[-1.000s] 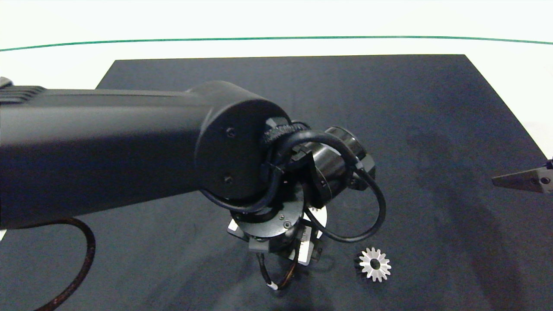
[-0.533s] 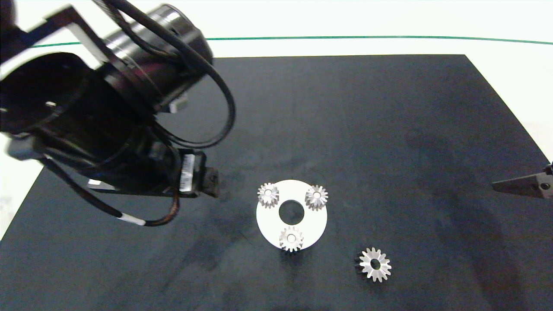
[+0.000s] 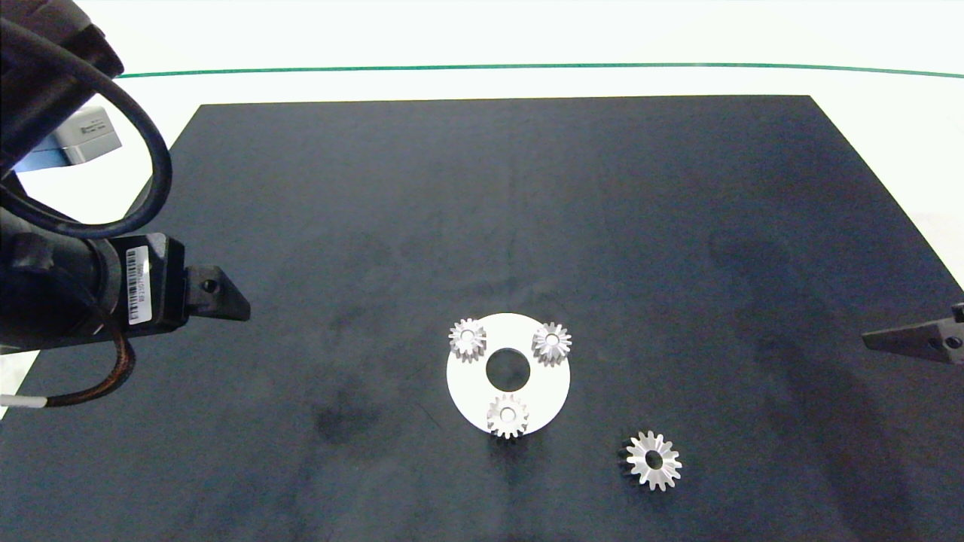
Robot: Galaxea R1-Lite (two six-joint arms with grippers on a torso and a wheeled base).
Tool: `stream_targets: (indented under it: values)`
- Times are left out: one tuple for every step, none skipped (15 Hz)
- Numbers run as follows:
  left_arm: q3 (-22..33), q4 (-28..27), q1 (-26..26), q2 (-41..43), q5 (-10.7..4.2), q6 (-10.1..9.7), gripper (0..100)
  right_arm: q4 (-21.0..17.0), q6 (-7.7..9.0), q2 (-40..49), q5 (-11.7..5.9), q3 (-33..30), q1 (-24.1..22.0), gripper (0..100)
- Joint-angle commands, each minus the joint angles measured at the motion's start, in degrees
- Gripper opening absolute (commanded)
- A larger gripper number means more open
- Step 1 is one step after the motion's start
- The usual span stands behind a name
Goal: Remove an incorrectly installed larger gear and replace it with the correct smaller gear
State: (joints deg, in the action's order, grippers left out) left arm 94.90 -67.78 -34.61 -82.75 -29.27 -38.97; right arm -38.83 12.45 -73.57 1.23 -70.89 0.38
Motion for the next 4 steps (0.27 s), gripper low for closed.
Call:
stream_targets:
  values:
    - [-0.6,1.6,3.14,1.63,-0.26,1.36,100,-0.2,-0.05,0.09,-0.09,0.05,-0.03,100]
    - [-0.86,1.69,3.23,1.71,-0.26,1.44,100,-0.11,-0.14,0.09,0.0,0.05,-0.03,100]
    - [-1.21,1.69,3.23,1.98,-0.26,1.44,100,0.07,-0.41,0.09,0.09,-0.22,-0.03,100]
    - [-1.3,1.77,3.14,2.33,-0.35,1.36,100,0.07,-0.41,0.18,0.0,-0.04,-0.29,100]
